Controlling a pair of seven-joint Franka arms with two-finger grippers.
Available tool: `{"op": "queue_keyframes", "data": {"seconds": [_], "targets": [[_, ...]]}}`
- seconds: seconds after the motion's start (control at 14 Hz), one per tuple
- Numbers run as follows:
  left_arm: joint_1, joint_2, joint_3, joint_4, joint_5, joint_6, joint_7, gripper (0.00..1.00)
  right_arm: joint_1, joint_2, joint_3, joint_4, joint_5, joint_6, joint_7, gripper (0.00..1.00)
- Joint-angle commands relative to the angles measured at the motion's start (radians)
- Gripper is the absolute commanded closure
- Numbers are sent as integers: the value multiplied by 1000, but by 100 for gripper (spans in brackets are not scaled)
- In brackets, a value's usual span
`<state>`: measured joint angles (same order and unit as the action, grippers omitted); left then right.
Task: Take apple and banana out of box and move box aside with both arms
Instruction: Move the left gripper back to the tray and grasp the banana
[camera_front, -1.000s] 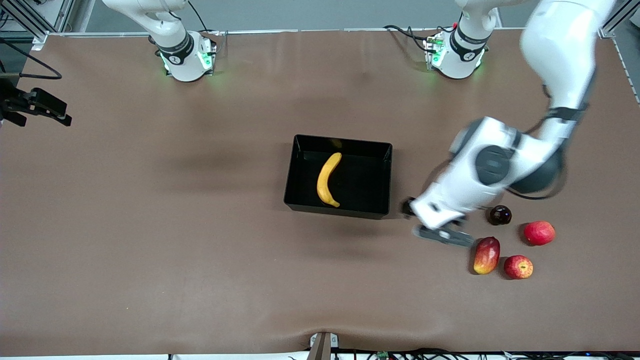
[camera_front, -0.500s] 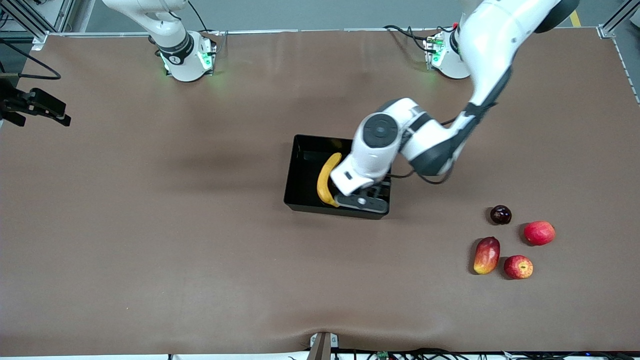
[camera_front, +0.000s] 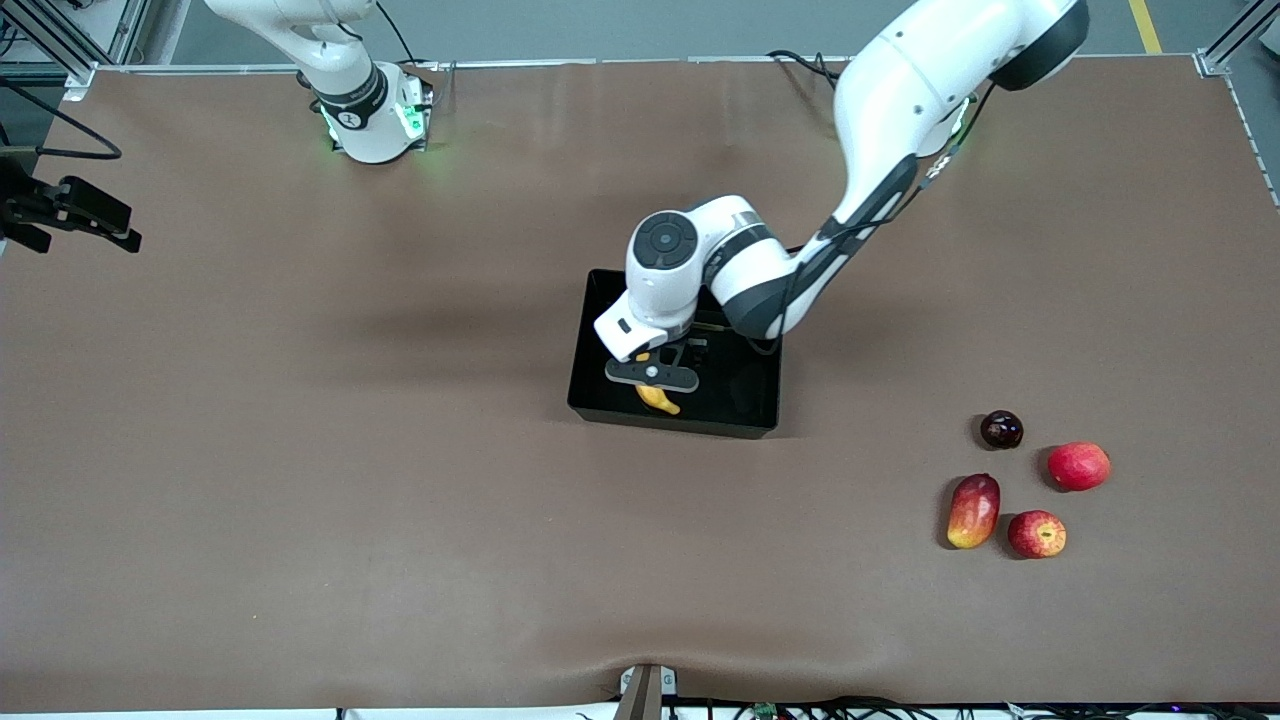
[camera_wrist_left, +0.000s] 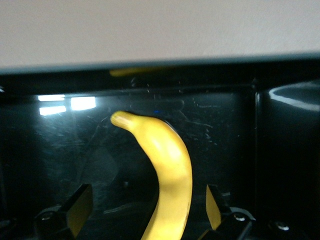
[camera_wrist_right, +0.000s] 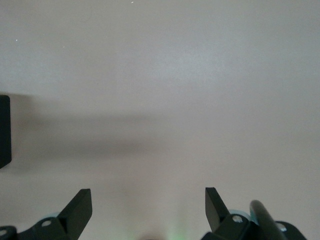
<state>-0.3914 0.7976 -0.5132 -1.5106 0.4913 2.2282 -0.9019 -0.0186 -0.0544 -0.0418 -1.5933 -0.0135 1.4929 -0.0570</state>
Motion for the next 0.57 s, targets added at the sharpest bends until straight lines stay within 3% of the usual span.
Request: {"op": "queue_keyframes", "data": {"seconds": [0.0,0.36,0.43,0.5], "targets": [[-58,38,55,13,30,59,-48,0,-29,5,16,12,15,-5,-14,0],[-60,90,58,13,33,131,-46,0,-30,7,16,15,15,-3,-14,0],[-58,94,58,13,33,134,-42,22,-29,7,16,15,15,-3,-14,0],[-55,95,58,12,32,134,-42,55,-29,7,16,15,15,-3,-14,0]]}}
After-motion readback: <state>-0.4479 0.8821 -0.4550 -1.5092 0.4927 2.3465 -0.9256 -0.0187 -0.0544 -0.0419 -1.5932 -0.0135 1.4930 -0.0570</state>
